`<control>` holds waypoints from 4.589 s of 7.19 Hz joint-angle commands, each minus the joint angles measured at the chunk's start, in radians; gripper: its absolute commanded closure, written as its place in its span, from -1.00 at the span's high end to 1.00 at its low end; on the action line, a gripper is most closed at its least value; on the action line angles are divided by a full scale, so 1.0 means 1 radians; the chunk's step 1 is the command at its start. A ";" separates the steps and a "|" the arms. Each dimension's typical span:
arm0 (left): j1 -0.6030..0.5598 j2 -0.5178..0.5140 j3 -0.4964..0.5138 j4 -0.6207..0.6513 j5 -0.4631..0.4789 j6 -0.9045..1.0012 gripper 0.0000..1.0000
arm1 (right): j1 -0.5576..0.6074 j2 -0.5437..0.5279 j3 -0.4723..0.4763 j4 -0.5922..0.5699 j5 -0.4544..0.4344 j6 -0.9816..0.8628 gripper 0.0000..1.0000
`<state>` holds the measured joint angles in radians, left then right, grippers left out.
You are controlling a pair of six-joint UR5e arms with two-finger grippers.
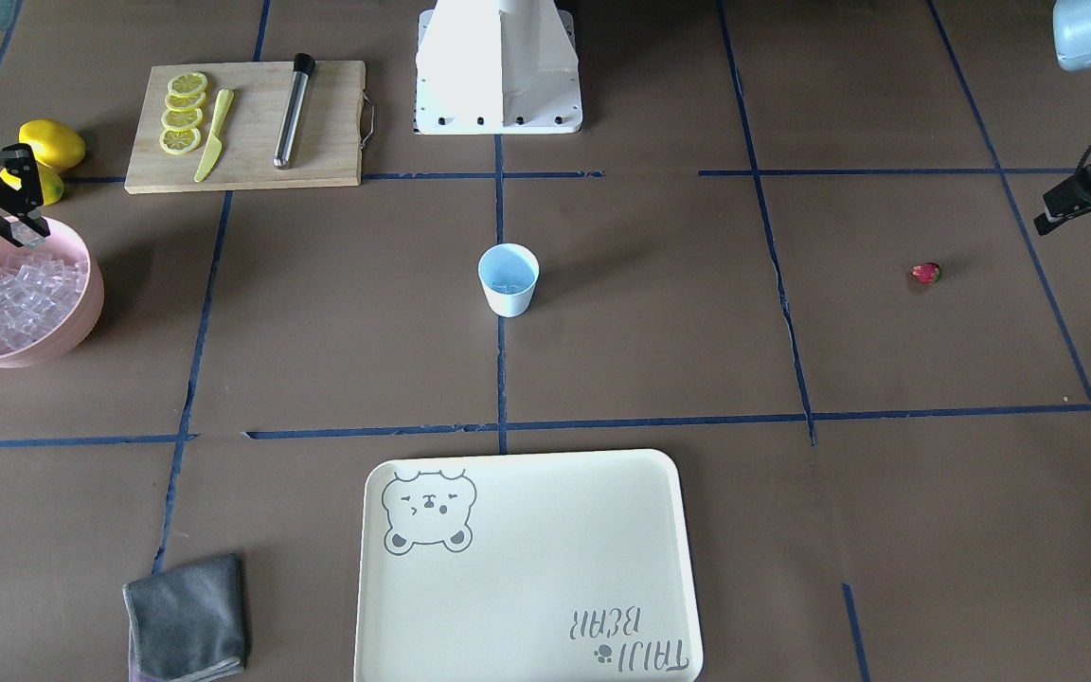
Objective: Put ice and strawberries in cup
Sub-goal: 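Carry the cube over the cup with right gripper while left arm nears strawberry, then open the right gripper to drop the ice cube into the cup, then withdraw the right gripper back over the pink bowl while left gripper grasps strawberry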
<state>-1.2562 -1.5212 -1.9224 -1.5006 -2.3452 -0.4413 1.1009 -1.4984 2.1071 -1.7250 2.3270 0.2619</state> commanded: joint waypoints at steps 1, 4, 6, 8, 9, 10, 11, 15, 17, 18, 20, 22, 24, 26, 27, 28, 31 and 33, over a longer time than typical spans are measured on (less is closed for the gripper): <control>0.122 0.039 -0.006 -0.126 0.085 -0.208 1.00 | -0.027 0.094 0.027 0.002 0.040 0.214 -1.00; 0.179 0.046 0.005 -0.184 0.118 -0.275 1.00 | -0.232 0.319 0.030 0.002 -0.061 0.574 -1.00; 0.181 0.042 0.010 -0.184 0.119 -0.272 1.00 | -0.419 0.415 0.019 0.002 -0.255 0.748 -1.00; 0.184 0.039 0.011 -0.184 0.139 -0.272 1.00 | -0.536 0.489 -0.028 0.004 -0.426 0.836 -1.00; 0.184 0.039 0.011 -0.184 0.139 -0.272 1.00 | -0.585 0.519 -0.077 0.045 -0.501 0.870 -1.00; 0.184 0.038 0.011 -0.184 0.139 -0.272 1.00 | -0.607 0.527 -0.146 0.152 -0.512 0.926 -1.00; 0.184 0.038 0.011 -0.182 0.139 -0.272 1.00 | -0.616 0.584 -0.244 0.223 -0.523 0.956 -1.00; 0.184 0.036 0.011 -0.182 0.139 -0.272 1.00 | -0.648 0.722 -0.442 0.228 -0.561 0.944 -1.00; 0.184 0.036 0.013 -0.182 0.139 -0.270 1.00 | -0.648 0.705 -0.434 0.219 -0.555 0.942 -1.00; 0.184 0.035 0.013 -0.182 0.139 -0.270 1.00 | -0.648 0.695 -0.432 0.217 -0.554 0.942 -1.00; 0.184 0.035 0.011 -0.182 0.139 -0.270 1.00 | -0.648 0.699 -0.437 0.219 -0.555 0.961 -0.15; 0.184 0.035 0.011 -0.182 0.141 -0.270 1.00 | -0.647 0.704 -0.435 0.220 -0.560 0.964 0.99; 0.187 0.035 0.013 -0.182 0.141 -0.272 1.00 | -0.639 0.705 -0.418 0.219 -0.554 0.965 0.99; 0.234 0.035 0.029 -0.190 0.182 -0.293 1.00 | -0.546 0.676 -0.315 0.105 -0.452 0.933 0.99; 0.262 0.036 0.043 -0.219 0.205 -0.319 1.00 | -0.489 0.614 -0.220 0.043 -0.399 0.843 0.99; 0.265 0.039 0.083 -0.287 0.207 -0.336 1.00 | -0.440 0.553 -0.158 0.021 -0.374 0.762 0.99; 0.304 0.052 0.186 -0.518 0.210 -0.456 1.00 | -0.302 0.416 -0.098 0.018 -0.282 0.547 0.99; 0.330 0.079 0.186 -0.536 0.234 -0.461 1.00 | -0.216 0.357 -0.094 0.018 -0.218 0.423 0.99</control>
<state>-0.9435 -1.4618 -1.7390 -2.0172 -2.1290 -0.8958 0.8315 -1.1019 2.0081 -1.7071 2.0742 0.7660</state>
